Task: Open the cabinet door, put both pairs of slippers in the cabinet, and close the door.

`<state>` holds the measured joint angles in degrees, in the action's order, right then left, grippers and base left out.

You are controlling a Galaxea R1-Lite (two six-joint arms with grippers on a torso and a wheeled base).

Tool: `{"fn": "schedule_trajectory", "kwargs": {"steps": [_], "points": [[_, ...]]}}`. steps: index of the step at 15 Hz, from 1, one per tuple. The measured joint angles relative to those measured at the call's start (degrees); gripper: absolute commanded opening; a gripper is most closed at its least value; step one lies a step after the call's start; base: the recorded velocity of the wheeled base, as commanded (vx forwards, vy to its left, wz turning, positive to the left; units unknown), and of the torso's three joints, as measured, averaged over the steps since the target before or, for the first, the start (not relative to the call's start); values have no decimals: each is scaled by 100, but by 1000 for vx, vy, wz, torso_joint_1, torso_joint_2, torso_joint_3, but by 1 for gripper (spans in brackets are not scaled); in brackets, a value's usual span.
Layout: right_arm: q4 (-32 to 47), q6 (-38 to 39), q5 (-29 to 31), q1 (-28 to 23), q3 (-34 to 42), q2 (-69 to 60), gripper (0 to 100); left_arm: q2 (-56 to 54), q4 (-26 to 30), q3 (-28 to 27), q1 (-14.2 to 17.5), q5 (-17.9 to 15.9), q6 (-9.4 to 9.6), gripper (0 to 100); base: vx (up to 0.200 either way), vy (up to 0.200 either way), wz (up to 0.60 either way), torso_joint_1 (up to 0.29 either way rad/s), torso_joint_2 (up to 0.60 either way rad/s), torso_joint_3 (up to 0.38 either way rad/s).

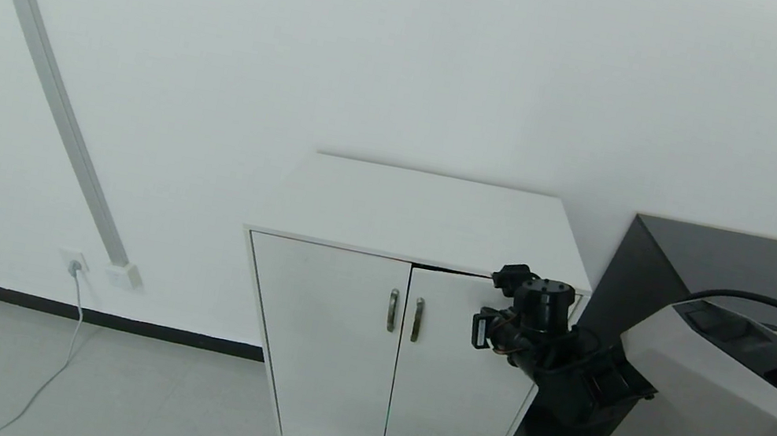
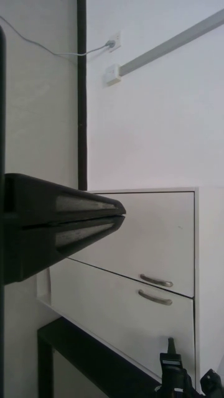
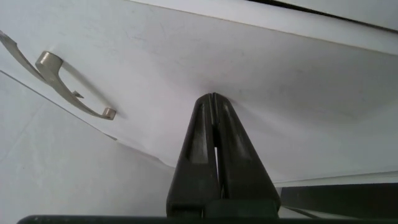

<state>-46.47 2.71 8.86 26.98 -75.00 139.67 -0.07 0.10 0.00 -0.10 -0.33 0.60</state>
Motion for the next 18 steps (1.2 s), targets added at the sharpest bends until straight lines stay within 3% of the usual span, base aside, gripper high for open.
{"fn": "schedule_trajectory", "kwargs": {"steps": [18], "points": [[143, -9, 0, -17, -527, 369, 0, 0, 1, 0, 0, 0, 2, 0, 0, 0, 0, 0, 0, 0]]}}
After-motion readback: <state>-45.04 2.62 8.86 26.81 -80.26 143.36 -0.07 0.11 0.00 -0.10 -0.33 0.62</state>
